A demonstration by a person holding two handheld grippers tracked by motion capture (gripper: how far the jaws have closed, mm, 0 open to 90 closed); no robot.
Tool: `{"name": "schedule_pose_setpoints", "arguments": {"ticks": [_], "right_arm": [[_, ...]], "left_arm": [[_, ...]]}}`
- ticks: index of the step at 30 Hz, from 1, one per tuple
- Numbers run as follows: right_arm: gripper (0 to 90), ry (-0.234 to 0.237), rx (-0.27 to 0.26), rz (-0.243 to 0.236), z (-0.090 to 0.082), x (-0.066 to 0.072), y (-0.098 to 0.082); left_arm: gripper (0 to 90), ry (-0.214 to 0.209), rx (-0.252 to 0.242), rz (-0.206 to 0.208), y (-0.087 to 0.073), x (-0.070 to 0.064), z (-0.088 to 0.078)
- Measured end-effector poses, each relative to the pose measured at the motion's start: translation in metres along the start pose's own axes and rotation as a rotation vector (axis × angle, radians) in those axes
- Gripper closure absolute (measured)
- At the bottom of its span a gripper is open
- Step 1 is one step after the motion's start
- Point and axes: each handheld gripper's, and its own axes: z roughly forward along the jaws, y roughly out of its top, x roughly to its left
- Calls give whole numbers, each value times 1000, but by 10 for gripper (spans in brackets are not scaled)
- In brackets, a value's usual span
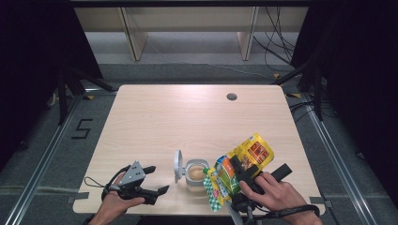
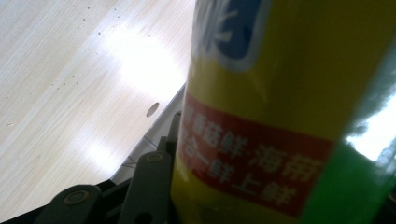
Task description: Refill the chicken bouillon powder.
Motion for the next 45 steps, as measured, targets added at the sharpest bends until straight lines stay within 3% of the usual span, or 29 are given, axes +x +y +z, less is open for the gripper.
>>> {"name": "schedule_pose_setpoints", "arguments": {"ticks": [4, 5, 7, 9, 11, 14, 15, 18, 19, 22, 23, 24, 29, 31, 34, 42, 43, 45], "right_arm": [[666, -4, -1, 3, 1, 1, 0], [666, 9, -4, 3, 1, 0, 1], [667, -3, -4, -2, 1, 1, 1], [666, -3, -4, 0, 1, 1, 2], [666, 2, -4, 2, 1, 0, 2], [667, 8, -13, -1, 2, 0, 4], [666, 6, -13, 1, 2, 0, 4], [667, -7, -12, -3, 2, 0, 5], [666, -4, -14, -6, 2, -1, 6], [666, 9, -22, -8, 4, -2, 8], [666, 2, -20, -10, 4, -2, 8], [666, 8, -20, -10, 4, -2, 8], [666, -1, -19, -20, 5, -2, 10], [667, 6, -20, -17, 5, -2, 10], [666, 11, -24, -8, 5, -2, 10], [667, 14, -15, -18, 5, 0, 9], [666, 2, -12, -18, 5, 0, 9], [666, -1, -10, -16, 5, 0, 9]], "left_arm": [[152, 5, 3, -20, 0, -1, 0], [152, 1, 2, 8, 0, 1, 0], [151, 4, 0, -20, 0, -1, 0], [152, 0, 1, 2, 0, 0, 0], [151, 3, 0, -14, 0, -1, 0], [152, 2, 3, 4, 0, 0, 0], [152, 5, 1, -20, 0, -1, 0], [152, 3, 0, -21, 0, -1, 0], [151, 0, 0, 1, 0, 0, 0], [152, -2, -7, -9, 0, -1, 0], [152, 5, 7, 5, 0, 0, -1], [152, 8, 1, -19, 0, -1, 0], [151, 2, -7, -25, 0, -2, 0], [152, -1, 1, 3, 0, 0, -1], [151, 4, 1, -23, 0, -1, 0], [152, 5, 7, 6, 0, 0, -1], [152, 5, 3, -21, 0, -1, 0], [152, 4, -5, -28, 0, -2, 0]]}}
